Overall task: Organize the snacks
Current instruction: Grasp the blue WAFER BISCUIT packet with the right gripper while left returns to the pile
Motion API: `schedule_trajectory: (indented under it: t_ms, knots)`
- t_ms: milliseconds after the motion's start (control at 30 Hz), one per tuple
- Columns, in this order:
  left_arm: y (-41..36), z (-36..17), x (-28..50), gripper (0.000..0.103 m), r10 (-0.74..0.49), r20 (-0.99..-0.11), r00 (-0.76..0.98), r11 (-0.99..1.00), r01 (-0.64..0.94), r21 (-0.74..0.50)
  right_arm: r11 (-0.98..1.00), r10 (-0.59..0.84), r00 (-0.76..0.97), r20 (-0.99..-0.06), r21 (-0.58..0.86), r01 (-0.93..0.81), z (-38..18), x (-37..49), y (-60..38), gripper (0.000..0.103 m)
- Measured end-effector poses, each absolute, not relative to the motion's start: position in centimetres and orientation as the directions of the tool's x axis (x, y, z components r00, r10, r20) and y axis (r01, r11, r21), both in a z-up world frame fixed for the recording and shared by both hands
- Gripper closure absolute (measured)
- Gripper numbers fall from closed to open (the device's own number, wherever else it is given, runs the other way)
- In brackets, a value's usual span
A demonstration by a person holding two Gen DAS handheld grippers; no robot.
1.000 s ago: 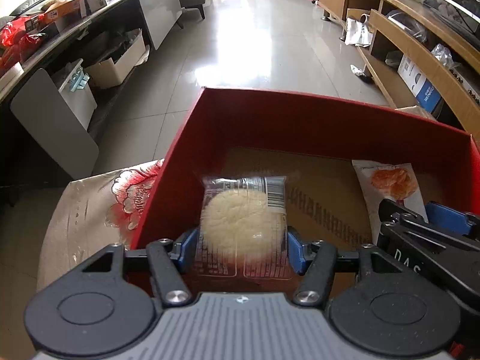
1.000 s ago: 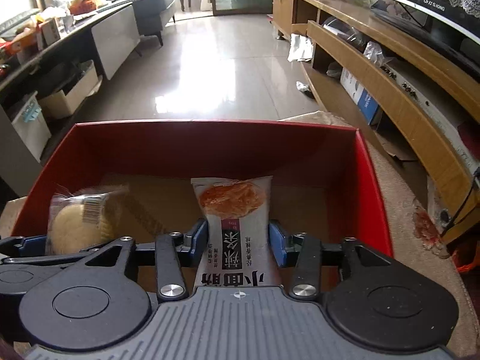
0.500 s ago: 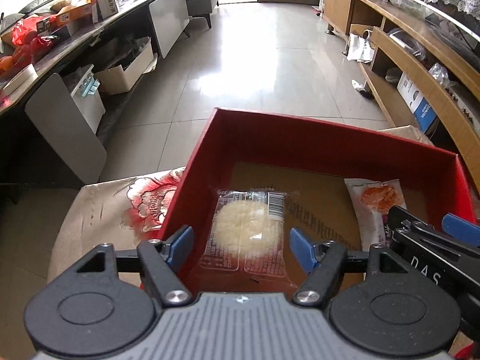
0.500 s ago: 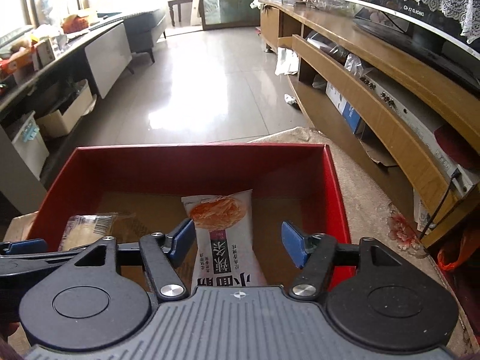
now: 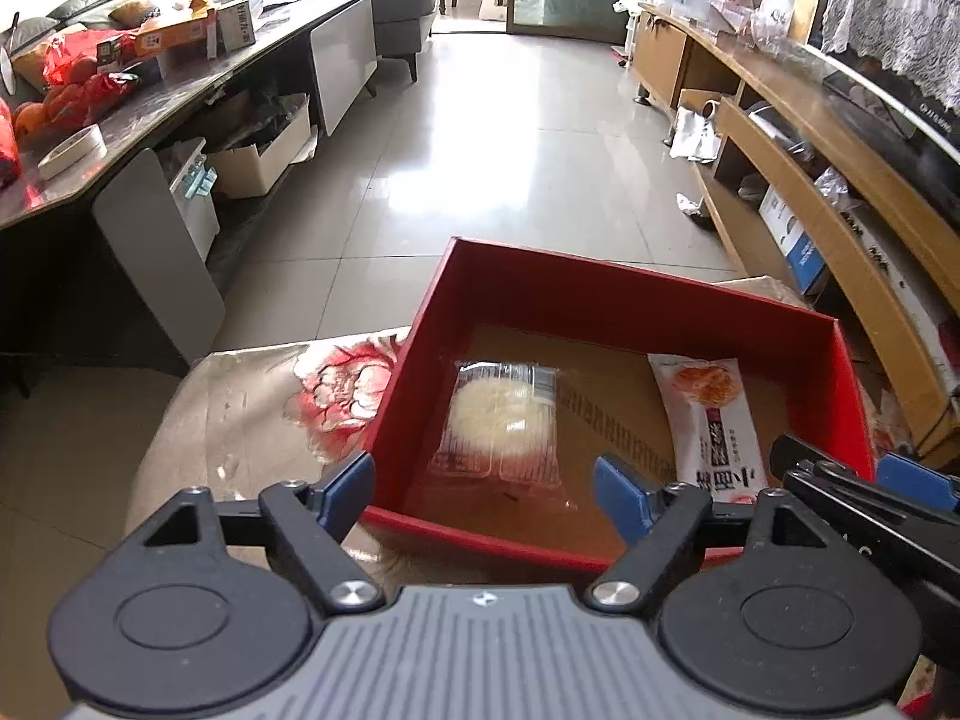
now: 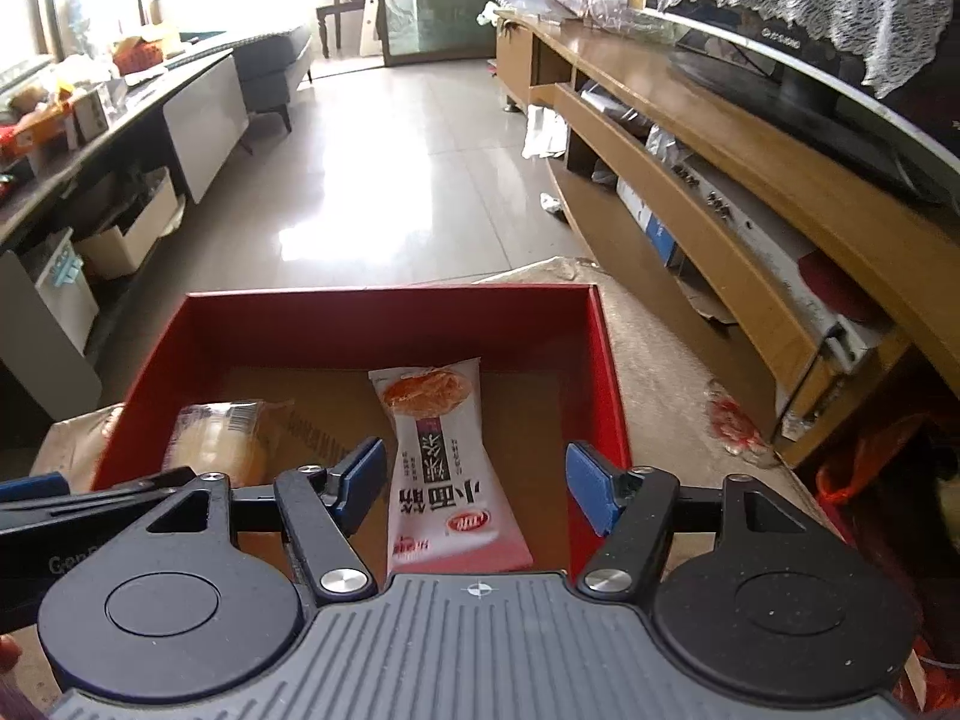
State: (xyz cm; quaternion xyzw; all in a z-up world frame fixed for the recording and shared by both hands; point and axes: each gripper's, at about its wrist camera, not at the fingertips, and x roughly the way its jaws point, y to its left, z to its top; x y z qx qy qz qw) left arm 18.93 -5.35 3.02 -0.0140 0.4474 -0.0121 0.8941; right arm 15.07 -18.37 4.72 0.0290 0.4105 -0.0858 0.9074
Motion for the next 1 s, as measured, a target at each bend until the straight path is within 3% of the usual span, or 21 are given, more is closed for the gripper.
schedule_trajectory:
  t_ms: [533, 1000]
  knots:
    - [-3.0, 2.4, 12.9, 0.023, -0.037, -0.822, 0.568, 0.997, 0.079, 0.009, 0.981, -0.156, 0.585, -0.796, -0.057, 0.185, 4.2, 8.1, -15.8, 0.028]
    - [-1.8, 0.6, 9.1, 0.022, -0.067, -0.864, 0.5, 0.997, 0.075, -0.034, 0.982, -0.118, 0.498, -0.859, -0.025, 0.189, 1.7, 4.4, -13.5, 0.028]
